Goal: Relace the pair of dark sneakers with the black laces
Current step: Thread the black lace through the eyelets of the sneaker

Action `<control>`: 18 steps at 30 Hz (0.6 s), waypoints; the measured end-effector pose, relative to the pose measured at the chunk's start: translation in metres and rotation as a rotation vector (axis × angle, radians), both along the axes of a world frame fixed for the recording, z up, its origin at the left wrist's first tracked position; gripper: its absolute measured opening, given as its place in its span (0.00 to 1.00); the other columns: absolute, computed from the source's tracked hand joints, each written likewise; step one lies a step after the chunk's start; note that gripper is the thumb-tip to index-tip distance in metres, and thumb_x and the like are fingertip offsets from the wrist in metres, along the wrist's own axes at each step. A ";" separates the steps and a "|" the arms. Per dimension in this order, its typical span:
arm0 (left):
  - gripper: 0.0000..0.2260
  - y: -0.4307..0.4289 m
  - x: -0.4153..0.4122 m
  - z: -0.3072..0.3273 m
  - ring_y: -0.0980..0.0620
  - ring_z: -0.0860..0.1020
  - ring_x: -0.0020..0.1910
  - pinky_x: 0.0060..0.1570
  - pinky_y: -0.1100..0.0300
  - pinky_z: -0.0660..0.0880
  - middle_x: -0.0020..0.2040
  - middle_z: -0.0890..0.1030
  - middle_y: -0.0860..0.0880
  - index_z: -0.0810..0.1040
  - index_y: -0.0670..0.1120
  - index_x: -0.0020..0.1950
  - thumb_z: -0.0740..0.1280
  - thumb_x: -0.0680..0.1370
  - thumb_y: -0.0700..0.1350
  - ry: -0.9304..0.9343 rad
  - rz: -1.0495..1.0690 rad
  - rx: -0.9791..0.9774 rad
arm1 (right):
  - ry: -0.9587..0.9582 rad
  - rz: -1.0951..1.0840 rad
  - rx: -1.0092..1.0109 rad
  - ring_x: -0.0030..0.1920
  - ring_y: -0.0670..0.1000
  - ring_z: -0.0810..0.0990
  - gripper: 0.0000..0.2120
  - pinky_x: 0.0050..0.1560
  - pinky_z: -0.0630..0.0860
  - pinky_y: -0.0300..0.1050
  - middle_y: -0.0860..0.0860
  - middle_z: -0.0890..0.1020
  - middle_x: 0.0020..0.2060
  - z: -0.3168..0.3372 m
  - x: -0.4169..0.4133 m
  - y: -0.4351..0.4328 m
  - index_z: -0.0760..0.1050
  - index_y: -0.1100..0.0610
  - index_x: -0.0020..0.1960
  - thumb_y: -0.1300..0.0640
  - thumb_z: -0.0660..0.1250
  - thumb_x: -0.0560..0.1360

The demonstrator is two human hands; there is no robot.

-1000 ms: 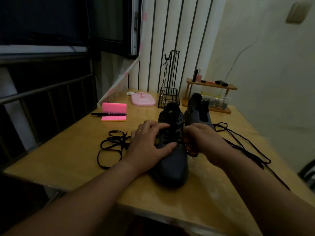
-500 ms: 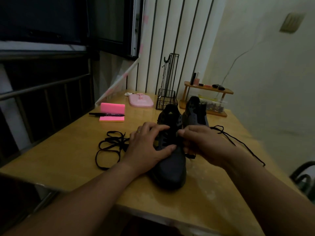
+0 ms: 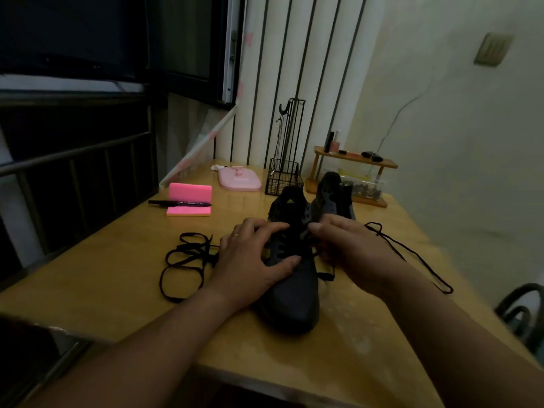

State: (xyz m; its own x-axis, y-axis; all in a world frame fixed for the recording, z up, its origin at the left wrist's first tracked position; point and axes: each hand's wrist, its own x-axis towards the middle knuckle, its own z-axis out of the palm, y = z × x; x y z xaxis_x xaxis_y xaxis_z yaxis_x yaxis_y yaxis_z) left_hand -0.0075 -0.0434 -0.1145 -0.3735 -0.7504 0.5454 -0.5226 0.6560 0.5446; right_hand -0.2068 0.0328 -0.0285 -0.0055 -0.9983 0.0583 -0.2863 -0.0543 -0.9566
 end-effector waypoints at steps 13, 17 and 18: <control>0.29 -0.001 0.000 0.001 0.58 0.67 0.68 0.68 0.54 0.59 0.63 0.66 0.61 0.68 0.68 0.73 0.64 0.73 0.73 -0.008 -0.013 0.016 | 0.596 -0.088 0.265 0.41 0.50 0.83 0.16 0.43 0.80 0.47 0.52 0.84 0.43 0.023 0.010 -0.026 0.80 0.53 0.52 0.40 0.67 0.81; 0.30 0.001 0.000 0.001 0.58 0.66 0.69 0.69 0.53 0.59 0.63 0.66 0.61 0.69 0.68 0.73 0.63 0.72 0.73 0.004 -0.005 0.029 | 0.256 -0.063 0.025 0.43 0.48 0.81 0.11 0.45 0.75 0.47 0.50 0.82 0.41 0.011 0.002 -0.012 0.81 0.55 0.49 0.50 0.65 0.84; 0.29 0.001 -0.001 0.001 0.58 0.66 0.69 0.69 0.53 0.59 0.63 0.66 0.61 0.69 0.68 0.73 0.63 0.72 0.73 0.004 -0.006 0.031 | 0.047 -0.102 -0.038 0.47 0.52 0.81 0.11 0.50 0.75 0.50 0.52 0.83 0.43 0.010 -0.001 -0.007 0.81 0.57 0.50 0.51 0.64 0.84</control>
